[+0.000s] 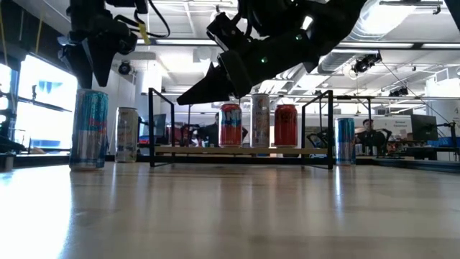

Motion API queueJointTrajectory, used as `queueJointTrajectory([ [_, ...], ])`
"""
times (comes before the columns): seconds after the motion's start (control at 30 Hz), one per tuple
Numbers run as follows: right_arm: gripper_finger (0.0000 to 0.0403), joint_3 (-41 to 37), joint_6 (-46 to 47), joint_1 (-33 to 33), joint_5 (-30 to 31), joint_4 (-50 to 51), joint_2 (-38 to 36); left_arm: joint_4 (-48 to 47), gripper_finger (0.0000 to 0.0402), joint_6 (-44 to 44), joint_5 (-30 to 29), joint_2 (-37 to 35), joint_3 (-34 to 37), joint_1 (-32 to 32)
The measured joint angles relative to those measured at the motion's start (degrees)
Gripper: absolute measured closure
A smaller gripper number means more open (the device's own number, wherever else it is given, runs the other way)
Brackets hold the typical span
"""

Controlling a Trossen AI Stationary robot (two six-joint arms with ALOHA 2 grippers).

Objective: Place canned beverage on shelf
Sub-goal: Put the bottom blue soda can on the shelf

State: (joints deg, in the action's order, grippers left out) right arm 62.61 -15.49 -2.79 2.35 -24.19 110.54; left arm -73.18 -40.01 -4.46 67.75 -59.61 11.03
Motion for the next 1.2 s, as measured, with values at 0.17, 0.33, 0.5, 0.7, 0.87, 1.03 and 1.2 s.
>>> queueJointTrajectory([
  [0.17,0.0403,0.0,0.0,0.0,0.0,0.0,0.0,0.1,0.009,-1.3,1.0,0.3,0.0,0.0],
  [0.33,0.0403,0.0,0.0,0.0,0.0,0.0,0.0,0.3,0.009,-1.9,1.0,0.3,0.1,0.0],
  [0.5,0.0403,0.0,0.0,0.0,0.0,0.0,0.0,1.6,0.009,-2.2,1.7,0.3,2.8,0.0],
  [0.7,0.0403,0.0,0.0,0.0,-0.1,0.0,0.0,3.3,0.009,-0.1,0.8,0.3,4.5,0.0],
  [0.87,0.0403,0.0,0.0,0.0,-0.1,0.0,0.0,4.7,0.0103,3.2,0.0,0.3,4.6,0.0],
  [1.03,0.0403,0.0,0.0,0.0,-0.1,0.2,0.0,5.0,0.0139,8.6,-1.5,0.3,4.6,0.0],
  [1.2,0.0403,0.0,0.0,0.0,-0.3,1.0,0.0,6.1,0.018,12.8,-1.4,0.2,4.5,-0.6],
])
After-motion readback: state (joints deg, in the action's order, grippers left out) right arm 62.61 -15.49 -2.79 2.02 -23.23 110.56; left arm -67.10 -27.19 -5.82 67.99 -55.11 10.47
